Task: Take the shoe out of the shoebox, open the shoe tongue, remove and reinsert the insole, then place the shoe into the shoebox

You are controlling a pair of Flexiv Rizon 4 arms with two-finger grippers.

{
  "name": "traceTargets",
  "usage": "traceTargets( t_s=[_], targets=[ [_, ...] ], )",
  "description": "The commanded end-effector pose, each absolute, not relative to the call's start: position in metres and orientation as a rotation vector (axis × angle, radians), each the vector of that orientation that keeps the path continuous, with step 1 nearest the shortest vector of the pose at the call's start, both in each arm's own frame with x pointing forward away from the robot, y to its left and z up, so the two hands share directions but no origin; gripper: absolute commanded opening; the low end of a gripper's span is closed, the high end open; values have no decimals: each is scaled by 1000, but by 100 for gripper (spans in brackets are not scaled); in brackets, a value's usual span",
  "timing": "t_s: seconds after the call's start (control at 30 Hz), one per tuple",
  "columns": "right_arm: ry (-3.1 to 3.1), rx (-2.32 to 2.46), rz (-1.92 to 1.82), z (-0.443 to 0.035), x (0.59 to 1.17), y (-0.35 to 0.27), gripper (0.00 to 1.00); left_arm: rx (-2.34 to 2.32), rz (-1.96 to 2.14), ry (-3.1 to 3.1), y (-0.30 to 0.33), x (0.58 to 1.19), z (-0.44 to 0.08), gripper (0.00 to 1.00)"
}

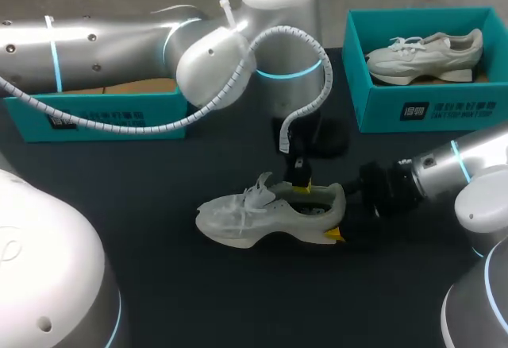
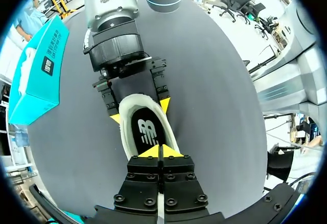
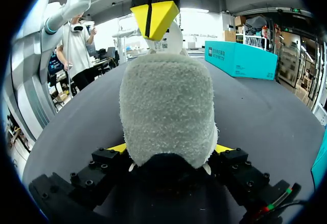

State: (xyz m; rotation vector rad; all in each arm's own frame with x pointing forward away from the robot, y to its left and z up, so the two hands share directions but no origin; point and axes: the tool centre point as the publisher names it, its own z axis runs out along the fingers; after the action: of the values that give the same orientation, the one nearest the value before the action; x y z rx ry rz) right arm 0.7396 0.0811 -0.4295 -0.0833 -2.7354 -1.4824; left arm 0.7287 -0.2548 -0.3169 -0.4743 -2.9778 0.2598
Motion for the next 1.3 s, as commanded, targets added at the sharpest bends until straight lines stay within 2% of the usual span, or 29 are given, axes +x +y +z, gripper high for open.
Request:
traceTargets(
  t_s=[0.03, 0.43, 1.03, 1.1, 1.23, 1.3],
  targets=[
    [-2738, -85, -1478, -433, 739, 83, 0, -479, 267, -2960, -264, 730, -338, 0],
    [-2738, -85, -1478, -433, 739, 83, 0, -440, 182, -2959, -259, 733, -368, 0],
    [-2738, -85, -1478, -433, 739, 83, 0, -456, 173, -2934, -255, 715, -383, 0],
    [-2738, -85, -1478, -433, 739, 83, 0, -459, 168, -2926, -256, 714, -386, 11],
    [-2738, -85, -1478, -433, 739, 83, 0, -453, 171, -2915, -255, 715, -391, 20],
    [-2738, -85, -1478, -433, 739, 83, 0, -453, 171, -2912, -255, 716, -394, 20]
  ],
)
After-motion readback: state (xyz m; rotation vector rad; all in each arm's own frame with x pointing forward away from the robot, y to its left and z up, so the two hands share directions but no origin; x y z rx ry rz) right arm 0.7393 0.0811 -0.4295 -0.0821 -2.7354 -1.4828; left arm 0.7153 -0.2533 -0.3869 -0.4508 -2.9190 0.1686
